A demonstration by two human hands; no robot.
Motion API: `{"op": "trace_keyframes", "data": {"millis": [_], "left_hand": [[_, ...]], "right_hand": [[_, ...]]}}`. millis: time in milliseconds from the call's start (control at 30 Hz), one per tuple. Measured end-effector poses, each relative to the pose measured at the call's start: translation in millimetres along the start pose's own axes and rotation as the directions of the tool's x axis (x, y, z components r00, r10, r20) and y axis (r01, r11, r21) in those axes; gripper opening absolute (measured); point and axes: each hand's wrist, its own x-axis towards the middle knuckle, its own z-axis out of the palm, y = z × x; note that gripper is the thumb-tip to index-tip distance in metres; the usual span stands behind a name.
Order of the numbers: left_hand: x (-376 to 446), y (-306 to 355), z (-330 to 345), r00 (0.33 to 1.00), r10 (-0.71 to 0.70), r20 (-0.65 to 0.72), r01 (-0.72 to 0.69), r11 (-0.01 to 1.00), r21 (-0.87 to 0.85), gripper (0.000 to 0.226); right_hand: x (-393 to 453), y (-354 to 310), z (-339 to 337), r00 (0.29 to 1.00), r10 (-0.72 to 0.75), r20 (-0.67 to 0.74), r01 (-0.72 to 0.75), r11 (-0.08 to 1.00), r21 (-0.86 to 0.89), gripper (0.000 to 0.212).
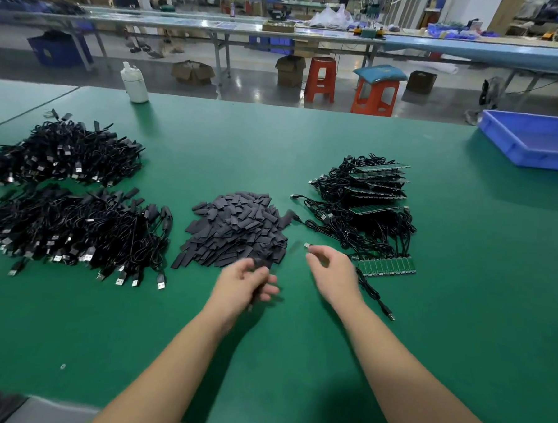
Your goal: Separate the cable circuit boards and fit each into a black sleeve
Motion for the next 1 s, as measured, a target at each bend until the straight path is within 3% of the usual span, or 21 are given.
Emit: {"op": "trace_keyframes", "data": {"millis": [67, 133, 233, 333, 433, 500, 633, 700, 800, 867, 1000], "left_hand": [[11.0, 19.5, -37.3, 0.976, 0.072, -0.206, -0.032, 0.981, 0.191, 0.012], [21.8, 37.4, -80.7, 0.903, 0.196, -0.383, 0.01, 0.88, 0.475, 0.019], [36.2, 50.5, -142.9, 0.778, 0.346, -0.524, 0.214, 0.638, 0.739, 0.029], [44.6, 48.6, -182.1, 0.751, 0.257, -0.608, 0.434, 0.504, 0.747, 0.033], [45.1, 39.8, -191.9, 0.713, 0.239, -0.659, 0.525, 0.441, 0.728, 0.044], [45.2, 34.2, -185.8, 0.7, 0.378, -0.606, 0.459, 0.412, 0.787, 0.051], [44.6, 27.1, -153.0, 0.705, 0.642, -0.299, 0.19, 0.235, 0.953, 0.036], [43.4, 23.2, -127.5, 0.782, 0.608, -0.139, 0.038, 0.176, 0.984, 0.021], [43.7, 6.0, -90.8, 0.935, 0.34, 0.098, -0.123, 0.055, 0.991, 0.017], [43.3, -5.3, -76.1, 0.959, 0.261, 0.114, -0.126, 0.032, 0.991, 0.019], [44.3, -13.6, -71.1, 0.958, 0.281, 0.045, -0.079, 0.11, 0.991, 0.017]], "right_hand": [[4.4, 19.5, -16.8, 0.991, -0.107, -0.077, 0.061, 0.889, -0.453, 0.031], [9.4, 40.4, -33.9, 0.993, -0.088, -0.079, 0.016, 0.763, -0.646, 0.038], [11.3, 59.0, -51.0, 0.999, 0.025, -0.028, -0.037, 0.714, -0.699, 0.043], [7.3, 64.7, -55.5, 0.999, 0.034, 0.019, -0.012, 0.731, -0.682, 0.039], [4.7, 63.3, -54.3, 1.0, 0.005, -0.003, -0.006, 0.718, -0.696, 0.032], [4.4, 60.8, -50.2, 1.0, 0.001, -0.009, -0.007, 0.734, -0.679, 0.033], [5.6, 59.8, -36.6, 0.999, 0.0, 0.052, 0.035, 0.75, -0.66, 0.039], [5.9, 61.8, -31.3, 0.996, -0.029, 0.081, 0.076, 0.727, -0.683, 0.035], [4.3, 63.9, -23.8, 0.984, -0.111, 0.142, 0.179, 0.676, -0.715, 0.038], [0.0, 63.6, -17.2, 0.972, -0.144, 0.183, 0.232, 0.666, -0.709, 0.044], [-10.6, 61.9, -2.0, 0.962, -0.194, 0.191, 0.272, 0.641, -0.718, 0.049]]}}
